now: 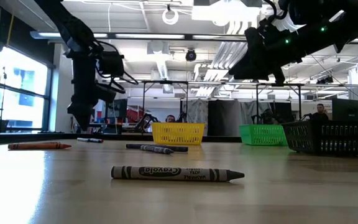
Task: Sort crayons
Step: Put the gray crayon into the black bin
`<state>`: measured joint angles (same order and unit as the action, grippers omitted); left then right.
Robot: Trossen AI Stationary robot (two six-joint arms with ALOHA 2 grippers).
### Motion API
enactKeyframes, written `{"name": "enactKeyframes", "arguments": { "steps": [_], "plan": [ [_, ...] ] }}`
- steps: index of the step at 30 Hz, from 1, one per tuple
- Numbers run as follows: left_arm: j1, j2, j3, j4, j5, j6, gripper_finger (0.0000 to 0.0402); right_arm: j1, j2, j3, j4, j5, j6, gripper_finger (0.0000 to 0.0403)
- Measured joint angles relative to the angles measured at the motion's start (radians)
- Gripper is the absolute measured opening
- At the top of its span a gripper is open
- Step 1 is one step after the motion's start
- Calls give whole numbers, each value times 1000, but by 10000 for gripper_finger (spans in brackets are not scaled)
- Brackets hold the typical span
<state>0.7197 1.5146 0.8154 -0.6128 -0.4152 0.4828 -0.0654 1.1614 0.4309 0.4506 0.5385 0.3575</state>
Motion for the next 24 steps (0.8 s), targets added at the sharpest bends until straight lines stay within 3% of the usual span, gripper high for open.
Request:
{"name": "enactKeyframes", "arguments": {
  "steps": [8,18,24],
  "plan": [
    [15,10,0,-37,-10,54,184,0,0,0,-6,0,0,112],
    [46,141,1,-22,-22,71,184,0,0,0,-19,0,0,112],
    [43,150,2,-18,-35,91,184,0,0,0,-24,0,0,112]
  ]
}}
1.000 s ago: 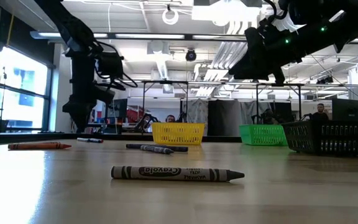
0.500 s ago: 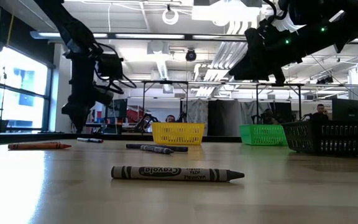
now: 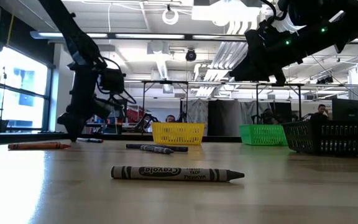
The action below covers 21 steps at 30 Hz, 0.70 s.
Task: Sort crayons
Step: Put the gray crayon into the black bin
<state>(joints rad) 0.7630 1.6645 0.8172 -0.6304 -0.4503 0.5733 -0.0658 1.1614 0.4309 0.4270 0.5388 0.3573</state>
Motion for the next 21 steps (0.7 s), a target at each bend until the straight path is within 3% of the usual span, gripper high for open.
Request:
{"name": "enactKeyframes", "arguments": {
  "steps": [15,21],
  "plan": [
    [28,-43,-3,73,4,176,184,0,0,0,-27,0,0,112],
    [63,-44,-3,76,73,223,184,0,0,0,-30,0,-1,112]
  ]
}}
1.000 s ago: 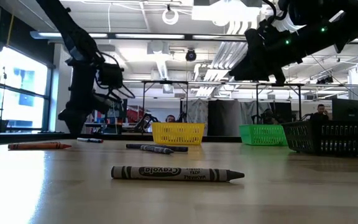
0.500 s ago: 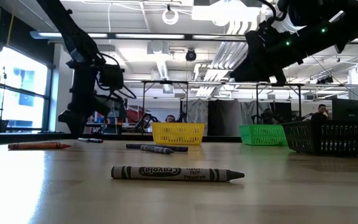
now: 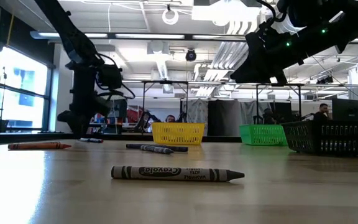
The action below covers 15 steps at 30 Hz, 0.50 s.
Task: Sort crayons
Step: Put the gray crayon into the black bin
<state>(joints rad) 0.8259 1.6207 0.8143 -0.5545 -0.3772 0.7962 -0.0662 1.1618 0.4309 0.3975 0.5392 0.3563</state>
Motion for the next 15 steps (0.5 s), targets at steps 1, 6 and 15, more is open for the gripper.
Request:
{"name": "enactKeyframes", "arguments": {
  "steps": [1,6,15],
  "plan": [
    [5,0,0,0,8,13,184,0,0,0,-4,0,-1,112],
    [27,0,0,9,19,62,184,-13,0,0,-21,0,1,112],
    [46,45,5,10,73,158,184,-46,0,0,-72,0,29,112]
  ]
}}
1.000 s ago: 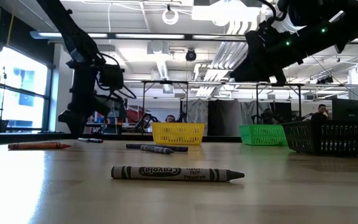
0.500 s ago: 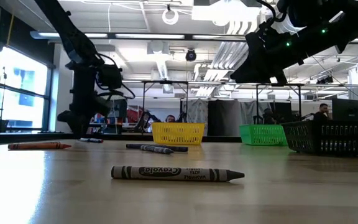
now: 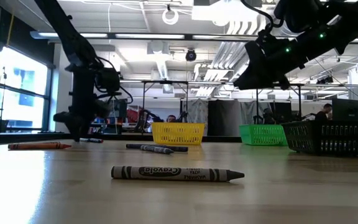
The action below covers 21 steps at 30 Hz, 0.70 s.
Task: Sort crayons
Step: Put the gray crayon into the black bin
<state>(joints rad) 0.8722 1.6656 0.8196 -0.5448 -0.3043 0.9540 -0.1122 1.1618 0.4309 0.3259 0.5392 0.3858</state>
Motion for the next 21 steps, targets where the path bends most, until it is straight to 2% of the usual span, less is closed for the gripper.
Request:
{"name": "enactKeyframes", "arguments": {
  "steps": [7,11,21],
  "plan": [
    [-5,21,0,2,-9,12,183,-6,0,0,-8,0,-1,112],
    [-5,23,-1,-11,4,19,163,-6,0,0,-8,0,-1,112],
    [-3,23,5,-26,9,-47,18,-6,0,0,-8,0,-1,112]
  ]
}}
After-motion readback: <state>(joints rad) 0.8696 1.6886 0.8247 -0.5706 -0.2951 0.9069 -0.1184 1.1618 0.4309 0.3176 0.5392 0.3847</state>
